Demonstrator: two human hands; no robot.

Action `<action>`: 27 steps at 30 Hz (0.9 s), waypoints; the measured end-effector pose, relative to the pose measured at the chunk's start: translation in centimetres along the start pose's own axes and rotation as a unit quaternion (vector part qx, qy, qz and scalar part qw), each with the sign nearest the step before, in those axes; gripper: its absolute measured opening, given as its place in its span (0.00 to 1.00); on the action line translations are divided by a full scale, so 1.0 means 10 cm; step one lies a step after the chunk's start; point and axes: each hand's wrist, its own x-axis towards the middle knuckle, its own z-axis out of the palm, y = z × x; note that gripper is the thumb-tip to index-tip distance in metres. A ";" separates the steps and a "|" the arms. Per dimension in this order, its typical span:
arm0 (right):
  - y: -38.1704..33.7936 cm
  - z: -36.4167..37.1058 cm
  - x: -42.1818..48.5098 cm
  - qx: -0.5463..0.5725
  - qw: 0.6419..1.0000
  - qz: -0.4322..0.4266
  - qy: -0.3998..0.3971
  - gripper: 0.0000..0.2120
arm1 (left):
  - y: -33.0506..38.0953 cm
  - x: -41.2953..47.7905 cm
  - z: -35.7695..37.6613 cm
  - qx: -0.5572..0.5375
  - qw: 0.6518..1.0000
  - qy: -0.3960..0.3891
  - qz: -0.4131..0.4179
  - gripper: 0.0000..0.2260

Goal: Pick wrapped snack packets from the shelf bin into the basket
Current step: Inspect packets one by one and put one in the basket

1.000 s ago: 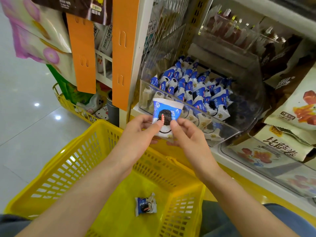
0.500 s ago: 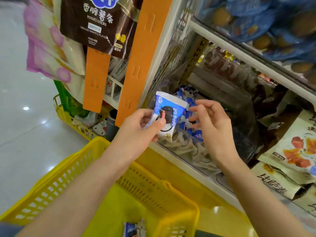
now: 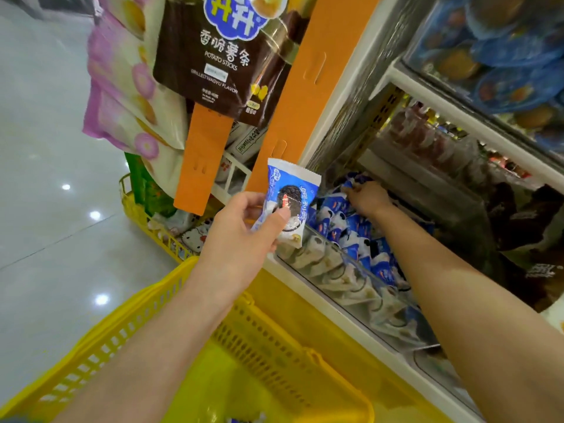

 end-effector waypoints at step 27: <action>0.43 -0.24 -1.12 0.224 0.971 0.036 0.075 0.17 | 0.00 -0.25 0.26 -0.050 0.997 -0.051 -0.026 0.10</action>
